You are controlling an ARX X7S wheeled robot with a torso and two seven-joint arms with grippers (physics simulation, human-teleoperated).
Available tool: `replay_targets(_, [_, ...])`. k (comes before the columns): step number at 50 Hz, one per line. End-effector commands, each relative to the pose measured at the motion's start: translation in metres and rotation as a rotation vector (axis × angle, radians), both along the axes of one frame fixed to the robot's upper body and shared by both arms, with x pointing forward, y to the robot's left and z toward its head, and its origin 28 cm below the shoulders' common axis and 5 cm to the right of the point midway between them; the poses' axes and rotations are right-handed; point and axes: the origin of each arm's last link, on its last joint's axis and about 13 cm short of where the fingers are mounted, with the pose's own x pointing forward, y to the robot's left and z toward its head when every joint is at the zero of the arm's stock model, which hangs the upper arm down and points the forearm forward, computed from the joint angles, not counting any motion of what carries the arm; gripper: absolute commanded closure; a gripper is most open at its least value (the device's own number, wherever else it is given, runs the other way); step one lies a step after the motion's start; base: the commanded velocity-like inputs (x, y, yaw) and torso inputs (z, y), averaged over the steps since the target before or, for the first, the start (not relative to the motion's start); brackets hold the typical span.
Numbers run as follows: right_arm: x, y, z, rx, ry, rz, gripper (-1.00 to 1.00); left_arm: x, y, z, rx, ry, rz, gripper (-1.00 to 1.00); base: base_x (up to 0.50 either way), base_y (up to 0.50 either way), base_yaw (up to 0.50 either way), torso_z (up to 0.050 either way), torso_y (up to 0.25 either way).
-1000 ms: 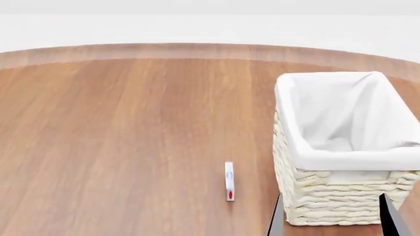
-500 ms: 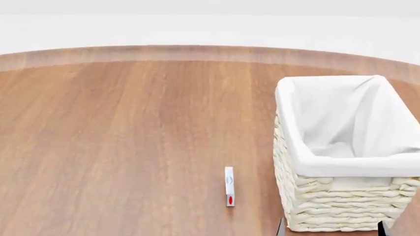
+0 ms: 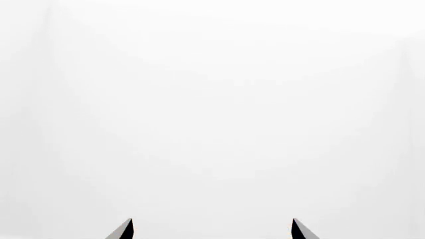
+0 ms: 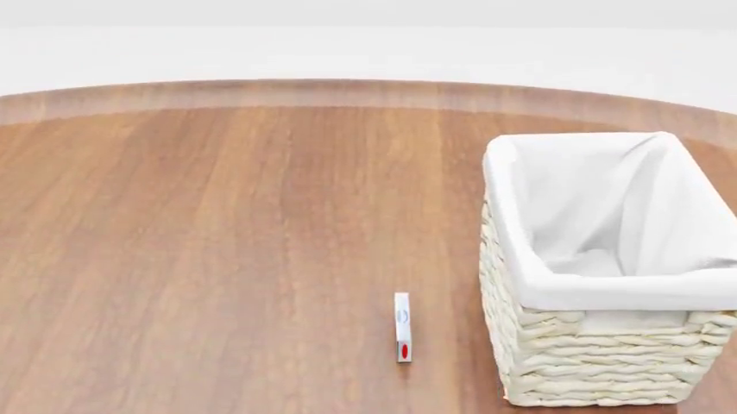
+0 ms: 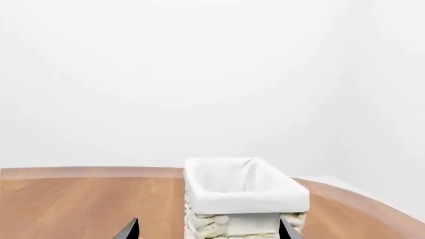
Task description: Pick up the tomato sauce, and put it in the basket.
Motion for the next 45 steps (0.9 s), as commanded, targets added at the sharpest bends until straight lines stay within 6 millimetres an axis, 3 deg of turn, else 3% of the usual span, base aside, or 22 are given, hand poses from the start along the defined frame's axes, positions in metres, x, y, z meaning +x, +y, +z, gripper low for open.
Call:
replay_targets(1, [-0.022,0.004,-0.014,-0.041,0.044,-0.074,-1.0,0.001,-0.001,-0.005,0.001,0.013,-0.005,-1.0,0.0,0.0,0.0,0.0,0.0])
replay_targets(25, [-0.039,0.009,-0.046,0.008,0.143,-0.065,-1.0,0.001,-0.001,-0.012,-0.004,0.03,-0.006,-1.0,0.0,0.0,0.0,0.0,0.0])
replay_targets(45, [-0.046,0.012,-0.062,0.032,0.196,-0.051,-1.0,0.002,-0.002,-0.014,-0.007,0.033,-0.011,-1.0,0.0,0.0,0.0,0.0,0.0])
